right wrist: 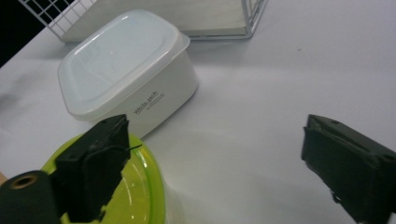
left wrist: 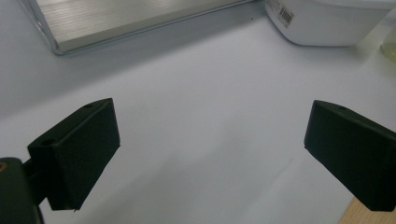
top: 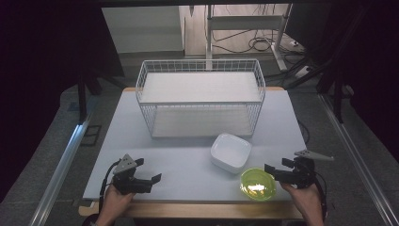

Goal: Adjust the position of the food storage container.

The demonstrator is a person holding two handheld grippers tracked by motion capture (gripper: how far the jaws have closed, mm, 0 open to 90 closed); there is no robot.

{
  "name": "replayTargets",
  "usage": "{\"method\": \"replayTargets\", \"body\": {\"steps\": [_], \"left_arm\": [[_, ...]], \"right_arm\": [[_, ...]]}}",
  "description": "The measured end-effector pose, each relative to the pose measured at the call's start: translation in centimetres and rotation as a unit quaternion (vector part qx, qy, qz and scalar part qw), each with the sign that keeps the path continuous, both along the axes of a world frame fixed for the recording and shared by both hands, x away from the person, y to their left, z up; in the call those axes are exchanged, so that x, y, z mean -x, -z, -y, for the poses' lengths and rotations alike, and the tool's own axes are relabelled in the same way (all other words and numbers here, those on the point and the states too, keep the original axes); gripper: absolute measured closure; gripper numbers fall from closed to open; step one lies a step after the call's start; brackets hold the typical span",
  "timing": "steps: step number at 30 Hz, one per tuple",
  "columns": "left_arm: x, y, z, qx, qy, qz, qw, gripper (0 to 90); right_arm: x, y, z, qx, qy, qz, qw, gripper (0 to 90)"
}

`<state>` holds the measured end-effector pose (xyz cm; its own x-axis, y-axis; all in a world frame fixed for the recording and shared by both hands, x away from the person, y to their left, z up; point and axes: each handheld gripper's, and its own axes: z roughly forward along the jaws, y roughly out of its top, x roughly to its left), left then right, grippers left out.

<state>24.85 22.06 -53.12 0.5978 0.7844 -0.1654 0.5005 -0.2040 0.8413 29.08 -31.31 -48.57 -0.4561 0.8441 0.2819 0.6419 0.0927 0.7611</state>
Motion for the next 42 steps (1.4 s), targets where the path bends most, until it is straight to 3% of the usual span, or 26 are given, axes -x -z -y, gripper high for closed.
{"method": "replayTargets", "body": {"steps": [7,11,17,24,27,29,33,42], "left_arm": [[0.0,0.2,0.1,-0.007,0.009,0.007,0.9999,3.5],[0.0,0.3,0.2,-0.014,0.012,0.009,0.9998,3.6],[0.0,0.4,0.4,-0.026,0.017,0.017,0.9994,3.5],[0.0,0.5,0.5,-0.039,0.021,0.021,0.9988,3.5],[0.0,0.5,0.5,-0.039,0.020,0.023,0.9988,3.5],[0.0,0.5,0.4,-0.038,0.019,0.025,0.9988,3.5],[0.0,0.5,0.4,-0.036,0.018,0.023,0.9989,3.5],[0.0,0.5,0.4,-0.036,0.019,0.023,0.9989,3.5]], "right_arm": [[1.0,-1.2,-1.2,0.049,-0.017,0.040,0.9978,31.3],[1.7,-2.0,-2.1,0.066,-0.045,0.061,0.9949,45.1],[3.0,-2.7,-3.7,0.078,-0.100,0.066,0.9897,63.5],[4.2,-3.1,-5.1,0.086,-0.148,0.052,0.9839,83.6],[4.6,-3.2,-5.5,0.094,-0.161,0.051,0.9811,89.1],[5.2,-3.2,-6.1,0.100,-0.178,0.048,0.9778,89.7],[5.8,-3.1,-6.7,0.108,-0.191,0.045,0.9746,89.7],[6.7,-2.7,-7.5,0.110,-0.212,0.035,0.9705,89.7]]}}
